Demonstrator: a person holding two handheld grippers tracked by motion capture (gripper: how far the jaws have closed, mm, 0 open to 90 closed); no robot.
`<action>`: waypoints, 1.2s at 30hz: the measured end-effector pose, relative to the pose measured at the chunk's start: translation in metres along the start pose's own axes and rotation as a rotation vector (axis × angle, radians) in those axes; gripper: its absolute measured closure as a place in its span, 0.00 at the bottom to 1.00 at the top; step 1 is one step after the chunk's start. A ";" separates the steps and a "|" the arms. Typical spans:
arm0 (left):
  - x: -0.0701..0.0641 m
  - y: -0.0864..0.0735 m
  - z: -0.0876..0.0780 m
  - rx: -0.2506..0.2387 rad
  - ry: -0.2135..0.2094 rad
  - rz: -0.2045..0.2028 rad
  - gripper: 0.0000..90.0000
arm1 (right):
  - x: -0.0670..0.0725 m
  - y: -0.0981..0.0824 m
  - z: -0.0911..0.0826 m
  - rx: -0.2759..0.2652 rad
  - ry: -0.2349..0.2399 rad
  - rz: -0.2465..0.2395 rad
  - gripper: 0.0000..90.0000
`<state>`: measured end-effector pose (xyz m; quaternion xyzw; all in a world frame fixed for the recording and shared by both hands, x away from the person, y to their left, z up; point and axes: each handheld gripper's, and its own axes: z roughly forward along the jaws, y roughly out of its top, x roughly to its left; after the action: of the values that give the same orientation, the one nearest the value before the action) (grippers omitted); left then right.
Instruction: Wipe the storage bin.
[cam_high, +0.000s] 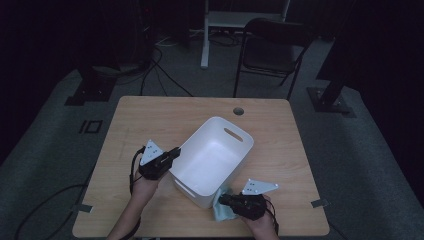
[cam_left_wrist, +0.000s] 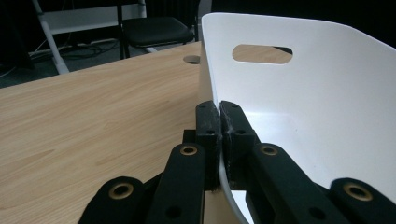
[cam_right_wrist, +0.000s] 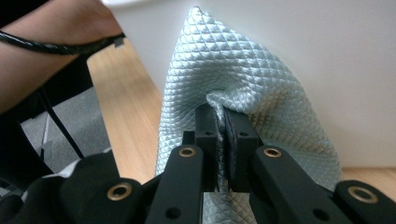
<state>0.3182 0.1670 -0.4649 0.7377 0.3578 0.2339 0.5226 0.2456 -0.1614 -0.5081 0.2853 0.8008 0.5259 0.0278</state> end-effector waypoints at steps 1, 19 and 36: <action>0.000 0.000 0.000 0.000 0.002 0.002 0.97 | -0.002 -0.001 0.000 0.005 0.000 0.005 0.95; 0.000 0.000 0.000 0.002 0.004 0.000 0.97 | -0.027 -0.017 0.011 0.092 -0.045 0.094 0.95; 0.000 0.001 0.001 0.003 0.005 0.000 0.97 | -0.051 -0.010 -0.001 0.048 -0.142 0.152 0.95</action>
<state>0.3190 0.1666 -0.4647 0.7378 0.3594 0.2355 0.5206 0.2834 -0.1897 -0.5291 0.3823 0.7853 0.4856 0.0375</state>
